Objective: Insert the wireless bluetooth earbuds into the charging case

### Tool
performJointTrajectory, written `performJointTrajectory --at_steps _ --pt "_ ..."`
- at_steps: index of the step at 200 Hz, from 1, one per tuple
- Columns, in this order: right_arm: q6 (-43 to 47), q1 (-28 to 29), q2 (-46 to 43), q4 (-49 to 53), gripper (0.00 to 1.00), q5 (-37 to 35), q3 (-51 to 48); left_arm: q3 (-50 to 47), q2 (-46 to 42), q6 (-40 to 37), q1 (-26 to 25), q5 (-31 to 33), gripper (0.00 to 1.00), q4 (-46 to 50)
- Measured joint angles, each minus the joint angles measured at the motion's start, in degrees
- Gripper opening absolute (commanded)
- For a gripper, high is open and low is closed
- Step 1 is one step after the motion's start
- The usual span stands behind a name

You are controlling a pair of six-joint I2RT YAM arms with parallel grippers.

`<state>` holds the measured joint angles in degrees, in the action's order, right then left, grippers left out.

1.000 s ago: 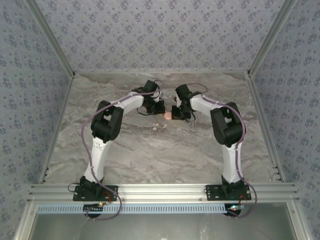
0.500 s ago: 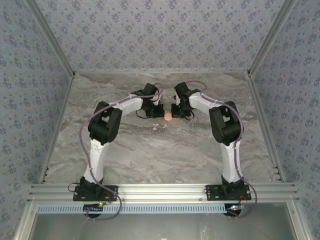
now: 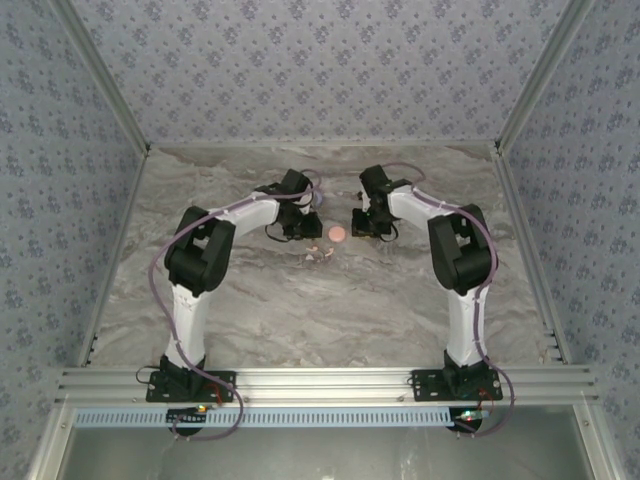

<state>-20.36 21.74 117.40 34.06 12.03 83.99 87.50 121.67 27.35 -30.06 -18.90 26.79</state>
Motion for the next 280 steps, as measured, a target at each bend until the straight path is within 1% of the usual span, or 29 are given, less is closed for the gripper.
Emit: performJointTrajectory --at_steps 14,27,39,57,85,94,117,168,280 --pt "-0.4 -0.8 -2.2 -1.7 0.27 1.5 -2.2 -1.8 -1.3 1.0 1.0 -1.2 0.32 -1.9" --pt "-1.2 -1.5 -4.1 -3.7 0.34 3.8 -4.2 -4.2 -2.6 2.5 2.0 -3.4 0.37 -4.9" --pt "-2.0 -2.0 -5.4 -5.9 0.39 6.2 -5.7 -6.0 -3.2 3.8 2.8 -5.7 0.40 -7.8" --pt "-2.8 -2.5 -5.9 -8.7 0.41 9.6 -6.9 -8.0 -3.3 6.3 3.6 -8.8 0.42 -11.9" --pt "-4.3 -2.5 -5.7 -11.3 0.36 13.4 -7.1 -9.0 -3.3 9.0 3.4 -12.9 0.43 -16.3" --pt "-4.7 -2.5 -5.6 -12.1 0.34 14.2 -7.1 -9.0 -3.3 9.5 3.3 -13.6 0.43 -17.4" --pt "-5.8 -2.5 -4.8 -13.6 0.31 15.9 -7.1 -9.0 -3.2 10.1 2.9 -15.0 0.43 -18.9" --pt "-6.3 -2.5 -1.5 -14.4 0.29 17.4 -7.1 -9.0 -1.4 10.2 2.0 -15.1 0.44 -18.8" --pt "-7.0 -1.9 0.0 -14.6 0.26 17.9 -6.6 -7.0 0.5 9.5 1.0 -15.1 0.43 -17.0"
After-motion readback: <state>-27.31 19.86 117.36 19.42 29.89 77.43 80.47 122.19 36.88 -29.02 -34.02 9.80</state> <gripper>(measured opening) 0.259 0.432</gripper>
